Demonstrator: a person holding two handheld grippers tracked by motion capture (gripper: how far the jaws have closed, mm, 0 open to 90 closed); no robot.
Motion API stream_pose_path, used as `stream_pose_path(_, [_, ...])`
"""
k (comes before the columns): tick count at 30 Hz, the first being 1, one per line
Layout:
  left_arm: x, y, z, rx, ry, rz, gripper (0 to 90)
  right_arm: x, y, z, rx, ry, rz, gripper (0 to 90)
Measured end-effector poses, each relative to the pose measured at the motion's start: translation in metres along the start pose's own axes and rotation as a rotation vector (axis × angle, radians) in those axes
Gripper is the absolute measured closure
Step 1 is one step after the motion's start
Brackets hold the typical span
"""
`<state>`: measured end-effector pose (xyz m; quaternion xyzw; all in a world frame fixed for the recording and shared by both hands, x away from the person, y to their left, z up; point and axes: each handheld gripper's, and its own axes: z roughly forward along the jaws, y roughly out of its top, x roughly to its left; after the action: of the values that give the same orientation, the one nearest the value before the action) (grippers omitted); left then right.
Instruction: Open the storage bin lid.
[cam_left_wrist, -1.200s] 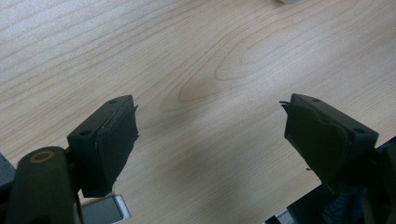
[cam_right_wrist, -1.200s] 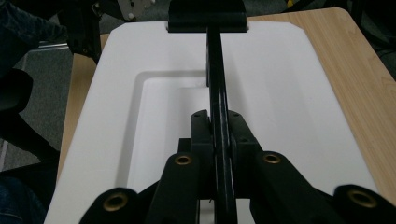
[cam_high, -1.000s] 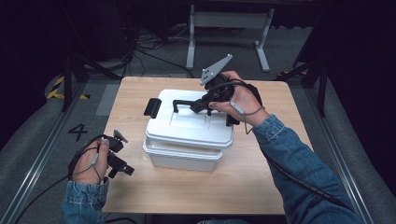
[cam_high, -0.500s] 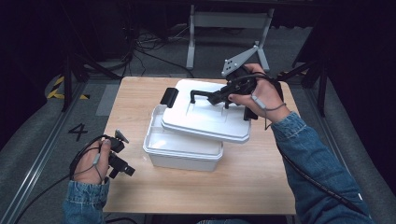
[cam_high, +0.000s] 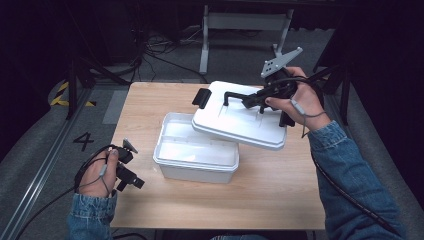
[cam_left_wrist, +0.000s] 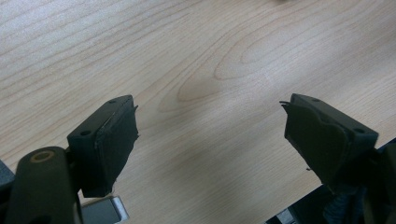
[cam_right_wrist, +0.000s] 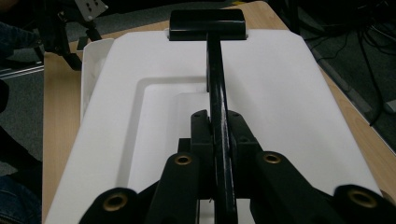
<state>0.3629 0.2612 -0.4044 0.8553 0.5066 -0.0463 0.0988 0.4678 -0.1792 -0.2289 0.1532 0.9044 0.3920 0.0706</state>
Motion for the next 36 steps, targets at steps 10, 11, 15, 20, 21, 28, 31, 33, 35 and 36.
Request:
stream_pose_path(10, [-0.001,0.0,0.0,0.002,-0.005,-0.003,18.0,-0.018,-0.023,-0.018,-0.009,-0.037,0.062,84.2])
stream_pose_path(11, [-0.001,0.0,0.0,0.002,-0.005,-0.003,18.0,-0.019,-0.024,-0.019,-0.01,-0.038,0.069,84.2])
stream_pose_path(15, [-0.002,0.0,0.001,0.001,-0.004,-0.004,18.0,-0.029,-0.035,-0.026,-0.02,-0.056,0.099,84.2])
stream_pose_path(20, [-0.001,0.0,0.0,0.004,-0.001,-0.004,18.0,-0.036,-0.042,-0.033,-0.019,-0.089,0.125,84.2])
stream_pose_path(21, [-0.001,0.0,0.001,0.007,-0.004,-0.005,18.0,-0.038,-0.044,-0.034,-0.021,-0.105,0.128,84.1])
stream_pose_path(28, [0.0,0.0,0.001,0.005,-0.008,-0.008,18.0,-0.053,-0.059,-0.038,-0.013,-0.157,0.169,84.2])
stream_pose_path(31, [0.0,0.0,0.001,0.009,-0.005,-0.005,18.0,-0.058,-0.065,-0.038,-0.009,-0.166,0.186,84.1])
stream_pose_path(33, [0.0,0.0,0.001,0.014,-0.007,-0.004,18.0,-0.065,-0.074,-0.037,-0.01,-0.18,0.208,84.2])
stream_pose_path(35, [0.0,0.0,0.001,0.01,-0.005,-0.005,18.0,-0.069,-0.08,-0.035,-0.006,-0.184,0.223,84.1])
stream_pose_path(36, [0.0,0.0,0.001,0.01,-0.005,-0.005,18.0,-0.07,-0.082,-0.034,-0.003,-0.187,0.23,84.1])
